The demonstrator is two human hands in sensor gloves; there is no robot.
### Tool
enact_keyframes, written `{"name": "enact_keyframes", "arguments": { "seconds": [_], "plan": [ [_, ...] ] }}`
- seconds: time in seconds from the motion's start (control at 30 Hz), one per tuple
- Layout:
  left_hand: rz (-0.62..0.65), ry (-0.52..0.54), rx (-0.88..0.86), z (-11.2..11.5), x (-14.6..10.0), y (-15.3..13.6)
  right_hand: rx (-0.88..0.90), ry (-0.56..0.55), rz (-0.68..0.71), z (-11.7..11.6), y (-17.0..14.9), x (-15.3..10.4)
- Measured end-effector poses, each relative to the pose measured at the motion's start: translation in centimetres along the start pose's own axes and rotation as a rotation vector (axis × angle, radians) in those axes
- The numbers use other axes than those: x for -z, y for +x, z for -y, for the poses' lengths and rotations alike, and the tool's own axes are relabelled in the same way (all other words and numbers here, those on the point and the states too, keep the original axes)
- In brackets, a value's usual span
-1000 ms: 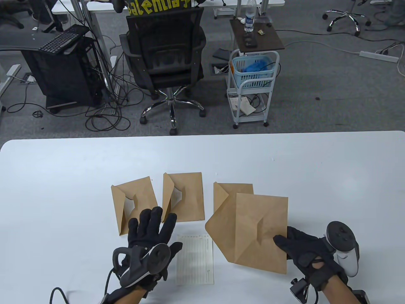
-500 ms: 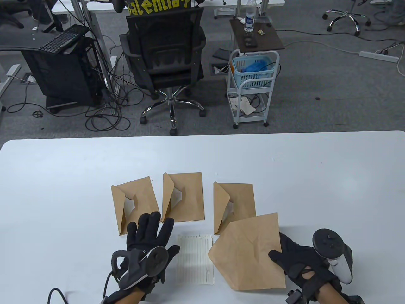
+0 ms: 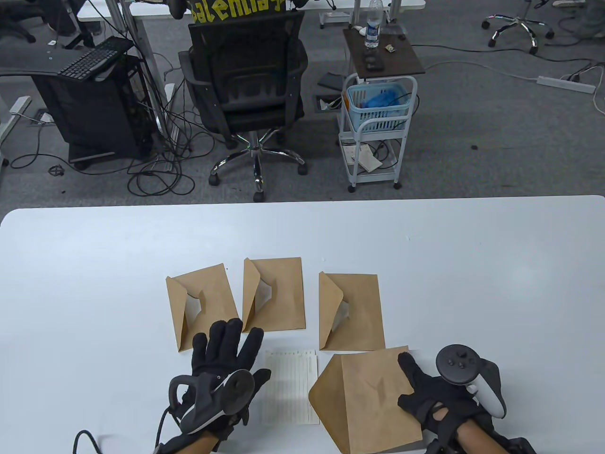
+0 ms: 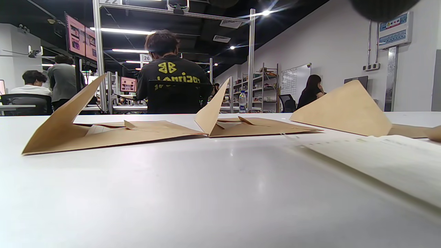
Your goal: Pull paper from envelopes and stack
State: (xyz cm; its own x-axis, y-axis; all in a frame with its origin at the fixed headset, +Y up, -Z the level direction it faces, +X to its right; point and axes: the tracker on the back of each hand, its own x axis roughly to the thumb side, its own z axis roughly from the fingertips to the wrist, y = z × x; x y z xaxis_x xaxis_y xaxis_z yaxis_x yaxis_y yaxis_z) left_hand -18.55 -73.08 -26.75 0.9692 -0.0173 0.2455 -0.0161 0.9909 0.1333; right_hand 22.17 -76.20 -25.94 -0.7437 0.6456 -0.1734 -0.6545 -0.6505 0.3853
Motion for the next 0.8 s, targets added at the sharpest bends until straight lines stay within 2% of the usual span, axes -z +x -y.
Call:
{"name": "enact_keyframes", "arguments": {
  "seconds": [0.3, 0.63, 0.8],
  "plan": [
    [0.001, -0.006, 0.001, 0.0, 0.0, 0.2, -0.377, -0.096, 0.018, -0.7, 2.0, 0.0],
    [0.005, -0.011, 0.003, 0.1, 0.0, 0.5, -0.472, -0.184, 0.014, -0.6, 2.3, 0.7],
    [0.005, -0.014, 0.006, 0.1, 0.0, 0.6, -0.567, -0.172, 0.006, -1.0, 2.6, 0.6]
  ]
}}
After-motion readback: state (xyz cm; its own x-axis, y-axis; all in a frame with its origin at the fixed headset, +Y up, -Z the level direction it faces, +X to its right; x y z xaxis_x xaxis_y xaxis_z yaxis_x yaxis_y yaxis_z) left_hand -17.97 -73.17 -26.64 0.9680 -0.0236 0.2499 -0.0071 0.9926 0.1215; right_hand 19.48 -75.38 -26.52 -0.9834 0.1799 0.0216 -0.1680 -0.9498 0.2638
